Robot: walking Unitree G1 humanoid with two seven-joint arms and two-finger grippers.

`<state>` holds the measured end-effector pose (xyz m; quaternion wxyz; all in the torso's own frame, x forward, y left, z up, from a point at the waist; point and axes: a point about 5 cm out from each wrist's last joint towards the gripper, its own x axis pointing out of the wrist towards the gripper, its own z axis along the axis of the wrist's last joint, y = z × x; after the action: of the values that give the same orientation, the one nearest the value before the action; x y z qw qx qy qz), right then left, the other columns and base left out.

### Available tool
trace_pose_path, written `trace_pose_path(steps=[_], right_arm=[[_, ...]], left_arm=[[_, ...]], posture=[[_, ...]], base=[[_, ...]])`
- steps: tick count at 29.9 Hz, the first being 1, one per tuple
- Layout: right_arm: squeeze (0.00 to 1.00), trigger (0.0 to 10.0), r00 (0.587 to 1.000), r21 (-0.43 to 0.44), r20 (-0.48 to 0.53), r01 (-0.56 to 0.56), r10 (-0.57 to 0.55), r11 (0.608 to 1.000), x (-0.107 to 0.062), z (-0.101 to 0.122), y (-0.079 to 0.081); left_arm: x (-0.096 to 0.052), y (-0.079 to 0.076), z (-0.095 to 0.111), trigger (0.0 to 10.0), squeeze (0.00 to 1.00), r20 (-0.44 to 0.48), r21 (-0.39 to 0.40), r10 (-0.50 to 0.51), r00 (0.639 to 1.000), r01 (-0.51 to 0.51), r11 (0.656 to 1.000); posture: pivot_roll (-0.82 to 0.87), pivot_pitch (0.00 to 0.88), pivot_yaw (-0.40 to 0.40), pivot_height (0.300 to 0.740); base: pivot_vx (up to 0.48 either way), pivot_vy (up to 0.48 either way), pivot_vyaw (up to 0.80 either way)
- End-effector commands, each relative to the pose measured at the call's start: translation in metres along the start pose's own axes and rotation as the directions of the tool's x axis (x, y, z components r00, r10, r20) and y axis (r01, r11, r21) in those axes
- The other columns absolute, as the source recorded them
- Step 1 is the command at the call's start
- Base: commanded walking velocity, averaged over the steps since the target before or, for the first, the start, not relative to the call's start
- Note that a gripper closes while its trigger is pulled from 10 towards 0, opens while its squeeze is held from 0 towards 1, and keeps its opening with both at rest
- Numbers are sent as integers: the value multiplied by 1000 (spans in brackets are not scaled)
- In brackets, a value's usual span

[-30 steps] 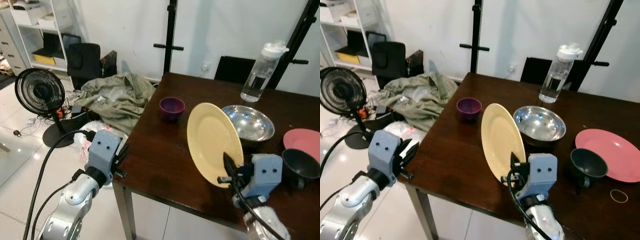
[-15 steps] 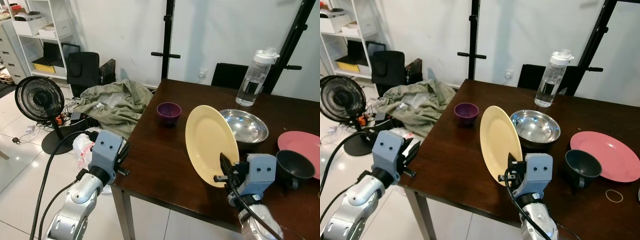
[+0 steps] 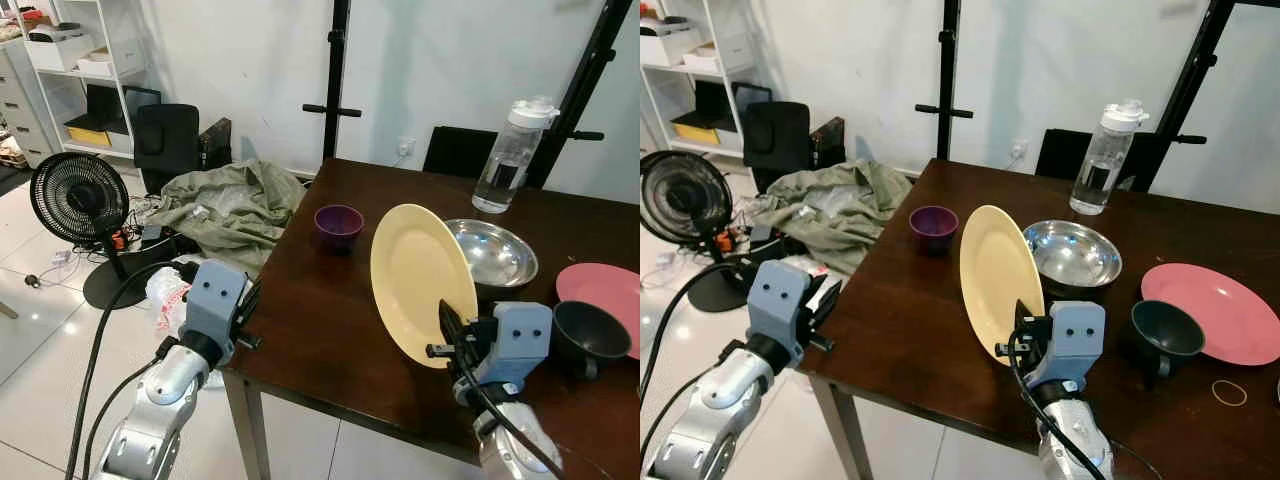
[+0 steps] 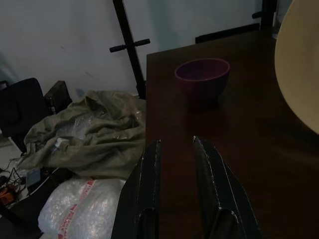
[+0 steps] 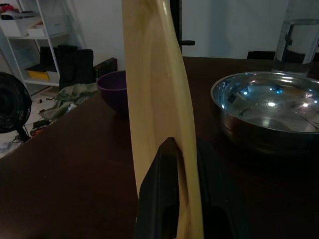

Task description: Setting the table

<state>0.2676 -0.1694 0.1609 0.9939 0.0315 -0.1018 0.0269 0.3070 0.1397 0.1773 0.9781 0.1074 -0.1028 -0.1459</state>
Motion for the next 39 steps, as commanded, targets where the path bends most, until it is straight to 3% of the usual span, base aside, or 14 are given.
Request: trace_pose_path(steps=[1,10,39], right_arm=[[0,10000,1000,13,9,5,-5,1000,0,0,-1],[0,10000,1000,11,6,1,-1,1000,0,-1,-1],[0,10000,1000,19,0,1,-1,1000,-2,-4,0]], left_arm=[[-1,2,-4,10000,0,-13,7,15,1000,-15,1000],[-1,3,-4,10000,0,-11,7,14,1000,-14,1000],[-1,4,-5,10000,0,-14,5,12,1000,-12,1000]], posture=[[39,27,63,740],[39,24,64,740],[39,27,67,740]], base=[[0,0,0],[-80,0,0],[-302,0,0]])
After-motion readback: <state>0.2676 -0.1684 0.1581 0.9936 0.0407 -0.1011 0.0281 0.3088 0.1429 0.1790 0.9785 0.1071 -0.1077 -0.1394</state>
